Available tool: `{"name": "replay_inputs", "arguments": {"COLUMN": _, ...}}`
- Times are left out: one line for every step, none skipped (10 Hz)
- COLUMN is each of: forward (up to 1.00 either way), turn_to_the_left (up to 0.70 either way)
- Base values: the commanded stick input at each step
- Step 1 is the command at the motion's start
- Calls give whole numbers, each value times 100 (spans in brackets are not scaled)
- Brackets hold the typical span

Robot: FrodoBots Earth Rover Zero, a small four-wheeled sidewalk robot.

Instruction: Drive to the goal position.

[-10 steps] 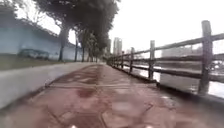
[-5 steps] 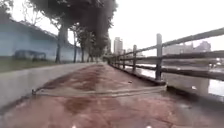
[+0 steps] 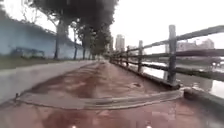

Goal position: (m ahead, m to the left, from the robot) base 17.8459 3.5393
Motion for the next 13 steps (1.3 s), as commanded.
{"name": "replay_inputs", "arguments": {"forward": 100, "turn_to_the_left": 6}}
{"name": "replay_inputs", "arguments": {"forward": 100, "turn_to_the_left": 6}}
{"name": "replay_inputs", "arguments": {"forward": 100, "turn_to_the_left": 6}}
{"name": "replay_inputs", "arguments": {"forward": 100, "turn_to_the_left": 6}}
{"name": "replay_inputs", "arguments": {"forward": 100, "turn_to_the_left": 6}}
{"name": "replay_inputs", "arguments": {"forward": 100, "turn_to_the_left": 6}}
{"name": "replay_inputs", "arguments": {"forward": 100, "turn_to_the_left": 6}}
{"name": "replay_inputs", "arguments": {"forward": 100, "turn_to_the_left": 6}}
{"name": "replay_inputs", "arguments": {"forward": 100, "turn_to_the_left": 6}}
{"name": "replay_inputs", "arguments": {"forward": 100, "turn_to_the_left": 6}}
{"name": "replay_inputs", "arguments": {"forward": 100, "turn_to_the_left": 6}}
{"name": "replay_inputs", "arguments": {"forward": 100, "turn_to_the_left": 6}}
{"name": "replay_inputs", "arguments": {"forward": 100, "turn_to_the_left": 6}}
